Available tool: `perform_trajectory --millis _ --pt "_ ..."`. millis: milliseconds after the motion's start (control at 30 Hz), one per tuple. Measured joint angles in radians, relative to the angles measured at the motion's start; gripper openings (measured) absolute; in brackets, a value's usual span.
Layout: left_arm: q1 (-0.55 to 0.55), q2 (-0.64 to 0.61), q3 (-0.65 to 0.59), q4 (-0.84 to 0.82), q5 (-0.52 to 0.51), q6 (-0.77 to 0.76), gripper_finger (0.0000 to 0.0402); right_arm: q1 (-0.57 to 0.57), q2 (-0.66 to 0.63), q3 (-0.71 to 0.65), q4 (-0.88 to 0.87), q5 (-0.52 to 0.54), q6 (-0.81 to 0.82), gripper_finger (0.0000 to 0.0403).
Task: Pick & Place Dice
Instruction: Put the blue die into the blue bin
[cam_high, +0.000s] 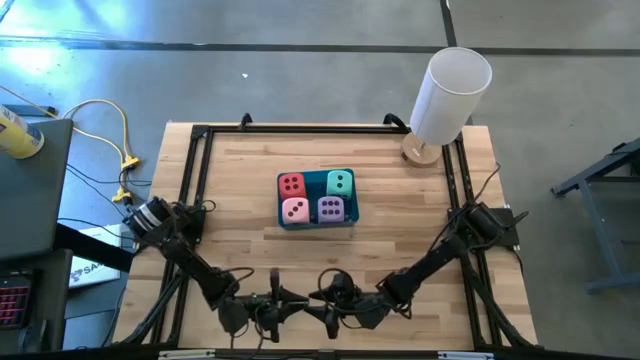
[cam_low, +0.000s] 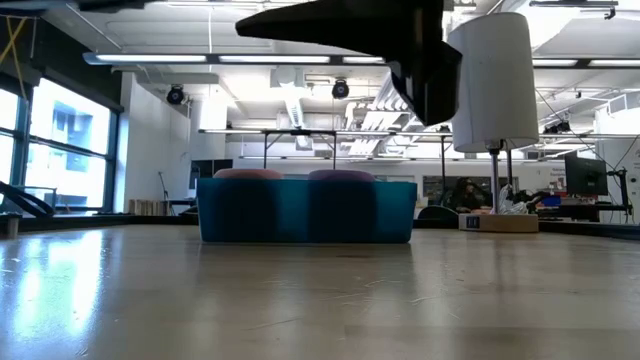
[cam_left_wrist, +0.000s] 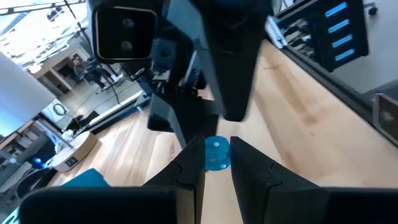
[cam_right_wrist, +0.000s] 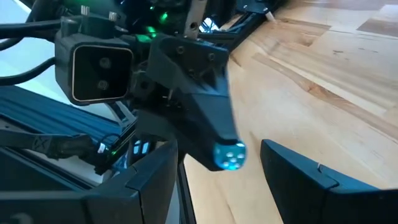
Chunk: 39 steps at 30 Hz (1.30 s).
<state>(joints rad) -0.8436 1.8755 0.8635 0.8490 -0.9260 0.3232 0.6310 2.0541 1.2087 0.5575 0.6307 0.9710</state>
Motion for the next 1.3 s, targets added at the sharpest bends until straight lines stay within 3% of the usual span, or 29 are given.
perform_trajectory --millis 367,933,1300 --pt "0.026 0.0 0.0 0.012 0.013 -0.003 0.0057 -0.011 0.0 0.0 0.0 -0.01 -0.008 0.0219" --pt "0.025 0.0 0.0 0.012 0.034 -0.014 0.0057 -0.011 -0.001 0.0 0.0 -0.011 -0.031 0.0115" --pt "0.025 0.0 0.0 0.011 0.032 0.024 0.0057 -0.011 -0.002 0.0 -0.007 -0.01 -0.033 0.0099"
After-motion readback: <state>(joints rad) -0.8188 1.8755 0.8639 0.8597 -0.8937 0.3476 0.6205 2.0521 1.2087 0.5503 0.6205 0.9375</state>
